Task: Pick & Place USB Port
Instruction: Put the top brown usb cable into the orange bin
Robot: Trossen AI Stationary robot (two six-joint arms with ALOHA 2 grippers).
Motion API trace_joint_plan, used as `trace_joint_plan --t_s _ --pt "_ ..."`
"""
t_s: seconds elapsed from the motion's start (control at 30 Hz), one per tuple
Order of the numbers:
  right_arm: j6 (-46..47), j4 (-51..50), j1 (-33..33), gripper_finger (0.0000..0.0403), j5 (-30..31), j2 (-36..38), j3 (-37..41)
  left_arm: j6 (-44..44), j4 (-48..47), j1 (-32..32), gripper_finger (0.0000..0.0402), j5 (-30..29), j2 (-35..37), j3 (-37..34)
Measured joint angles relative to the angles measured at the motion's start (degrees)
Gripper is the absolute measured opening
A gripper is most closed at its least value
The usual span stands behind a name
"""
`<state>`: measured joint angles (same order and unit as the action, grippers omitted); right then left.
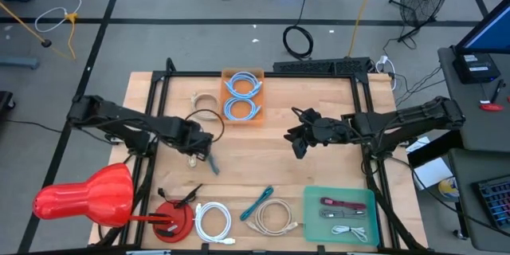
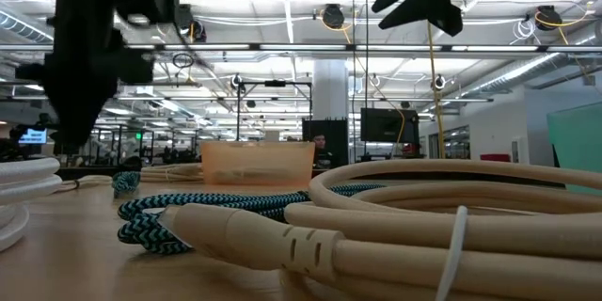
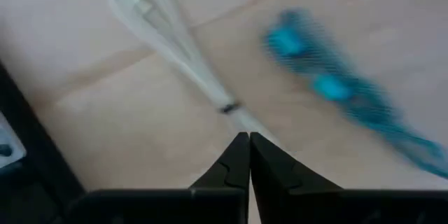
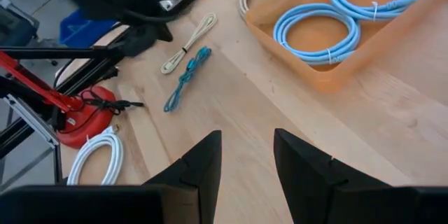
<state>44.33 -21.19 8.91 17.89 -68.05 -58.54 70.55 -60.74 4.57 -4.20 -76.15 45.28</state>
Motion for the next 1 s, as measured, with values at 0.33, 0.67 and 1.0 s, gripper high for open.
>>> trace_joint_plan --t_s 0.33,0.67,1.0 --pt "1.0 0.0 0.1 0.0125 0.0 0.0 0.0 -9.3 2.9 -11.3 0.0108 1.2 0.1 -1.5" --pt "1.0 0.0 0.1 0.0125 1.7 0.0 0.0 -22.4 4.7 -25.8 0.0149 0.1 0.1 3.7" --pt "1.1 0.4 0.1 0.0125 3.1 0.0 0.0 -39.0 9.7 -38.8 0.0150 2.9 -0.8 6.8"
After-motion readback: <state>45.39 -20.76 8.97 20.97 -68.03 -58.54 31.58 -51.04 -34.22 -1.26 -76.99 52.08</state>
